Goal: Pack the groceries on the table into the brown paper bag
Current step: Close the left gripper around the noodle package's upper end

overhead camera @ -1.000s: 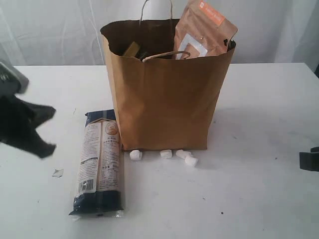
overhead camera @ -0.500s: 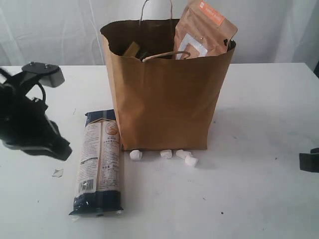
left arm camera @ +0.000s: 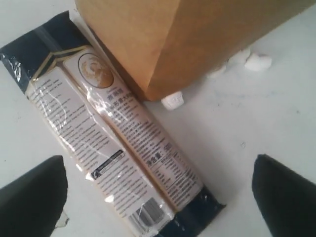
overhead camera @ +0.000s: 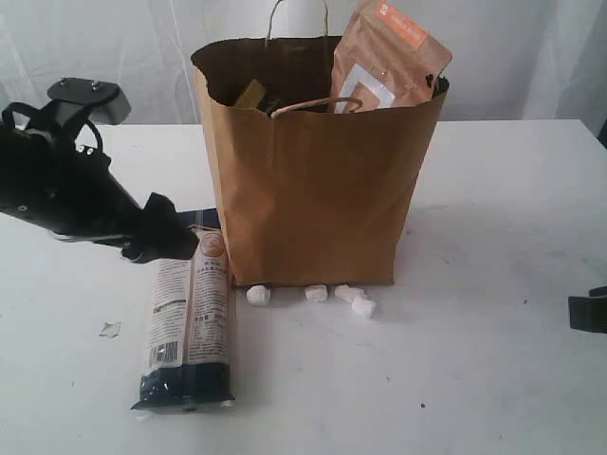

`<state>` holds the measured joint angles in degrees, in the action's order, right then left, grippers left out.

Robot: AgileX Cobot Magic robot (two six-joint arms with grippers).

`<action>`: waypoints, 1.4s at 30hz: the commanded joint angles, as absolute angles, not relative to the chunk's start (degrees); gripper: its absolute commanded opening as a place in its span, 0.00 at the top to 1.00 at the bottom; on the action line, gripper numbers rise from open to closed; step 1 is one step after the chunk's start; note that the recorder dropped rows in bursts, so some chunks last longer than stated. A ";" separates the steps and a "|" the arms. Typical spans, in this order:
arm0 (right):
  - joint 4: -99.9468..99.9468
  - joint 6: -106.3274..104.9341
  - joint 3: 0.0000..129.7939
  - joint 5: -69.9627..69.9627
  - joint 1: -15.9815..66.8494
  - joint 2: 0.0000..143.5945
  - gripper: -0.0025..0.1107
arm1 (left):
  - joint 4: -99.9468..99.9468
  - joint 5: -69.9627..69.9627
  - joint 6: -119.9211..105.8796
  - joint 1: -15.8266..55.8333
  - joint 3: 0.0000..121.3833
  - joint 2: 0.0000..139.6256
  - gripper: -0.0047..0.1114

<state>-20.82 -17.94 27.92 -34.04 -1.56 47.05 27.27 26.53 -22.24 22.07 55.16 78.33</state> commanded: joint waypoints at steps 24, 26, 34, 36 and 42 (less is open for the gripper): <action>-21.11 -18.20 27.76 -33.58 -1.80 47.12 0.98 | 0.00 21.39 25.58 26.41 63.48 102.49 0.06; -21.11 -18.20 27.76 -33.58 -1.80 47.12 0.98 | 0.00 21.09 27.05 26.50 63.48 103.83 0.06; -21.22 -18.20 27.76 -33.58 -1.80 47.12 0.98 | -0.71 17.69 27.14 30.78 63.48 104.27 0.06; -21.22 -18.20 27.76 -33.58 -1.80 47.12 0.98 | -2.07 17.22 27.14 31.07 63.48 104.56 0.06; -21.33 -18.20 27.76 -34.55 -1.80 47.12 0.98 | -3.83 16.59 27.25 31.07 63.48 104.77 0.06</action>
<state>-21.03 -17.94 27.92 -34.19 -1.56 47.05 -2.89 17.01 26.71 30.75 63.35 104.96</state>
